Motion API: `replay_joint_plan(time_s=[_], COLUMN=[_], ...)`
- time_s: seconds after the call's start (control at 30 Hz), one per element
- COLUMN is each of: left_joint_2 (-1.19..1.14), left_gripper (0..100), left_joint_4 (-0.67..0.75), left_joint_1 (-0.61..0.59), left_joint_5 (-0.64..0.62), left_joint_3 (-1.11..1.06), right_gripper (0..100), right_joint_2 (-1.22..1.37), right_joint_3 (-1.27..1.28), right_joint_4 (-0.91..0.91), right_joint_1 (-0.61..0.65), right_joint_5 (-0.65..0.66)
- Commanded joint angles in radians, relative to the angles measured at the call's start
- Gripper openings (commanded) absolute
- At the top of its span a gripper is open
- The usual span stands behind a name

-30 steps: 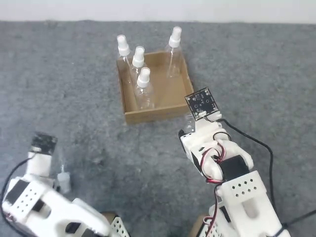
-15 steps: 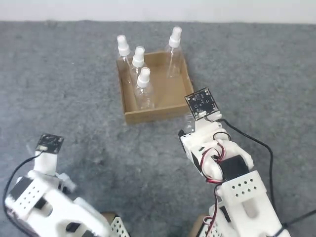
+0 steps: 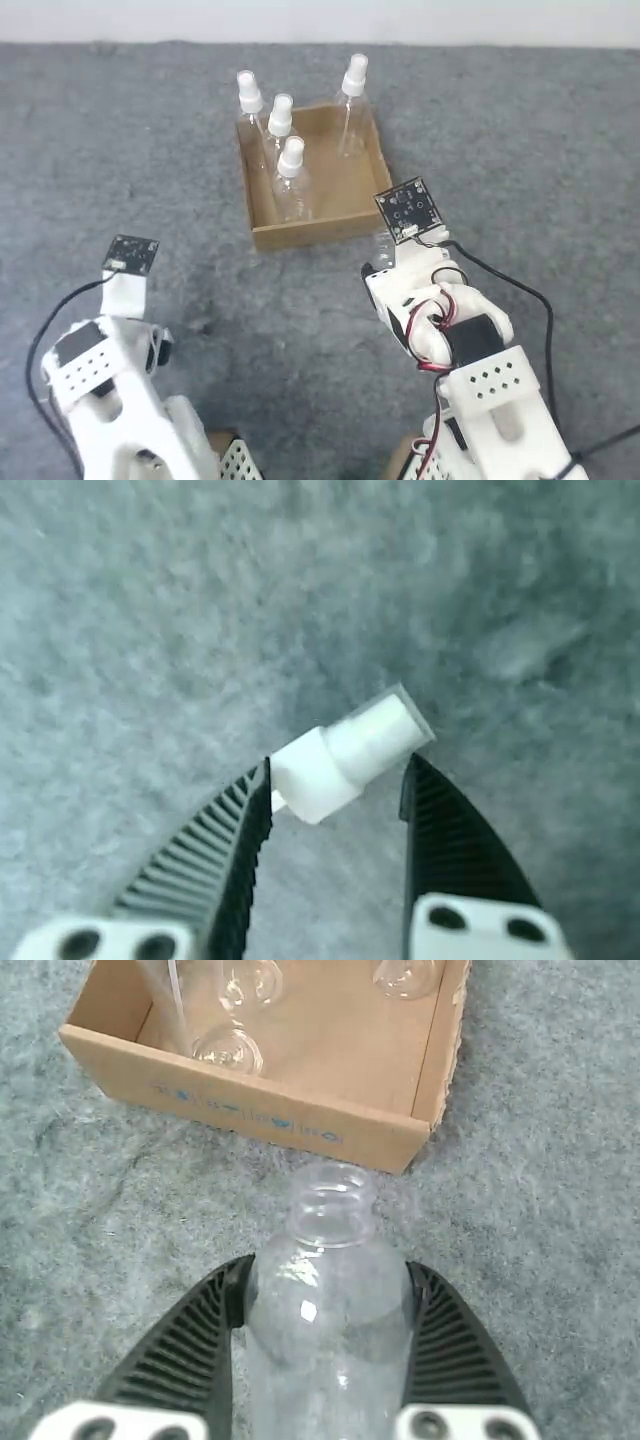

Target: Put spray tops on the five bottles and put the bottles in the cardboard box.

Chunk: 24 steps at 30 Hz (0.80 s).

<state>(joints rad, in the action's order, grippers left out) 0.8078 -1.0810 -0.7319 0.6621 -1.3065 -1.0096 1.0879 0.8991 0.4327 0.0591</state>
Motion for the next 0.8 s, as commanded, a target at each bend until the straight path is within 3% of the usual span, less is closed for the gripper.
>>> replay_joint_plan(time_s=[0.0, 0.27, 0.77], left_joint_2=[0.003, -0.006, -0.008], left_gripper=[20, 20, 19], left_joint_4=[-0.012, -0.012, -0.11], left_joint_1=[0.015, 0.015, 0.169], left_joint_5=[-0.015, 0.166, 0.273], left_joint_3=[0.09, 0.096, 0.102], right_gripper=[8.2, 8.2, 8.2], right_joint_2=[-0.022, -0.022, -0.022], right_joint_3=[-0.014, -0.014, -0.014], right_joint_4=[-0.01, -0.01, -0.01], right_joint_1=[-0.016, -0.016, -0.016], right_joint_5=[-0.003, -0.003, -0.005])
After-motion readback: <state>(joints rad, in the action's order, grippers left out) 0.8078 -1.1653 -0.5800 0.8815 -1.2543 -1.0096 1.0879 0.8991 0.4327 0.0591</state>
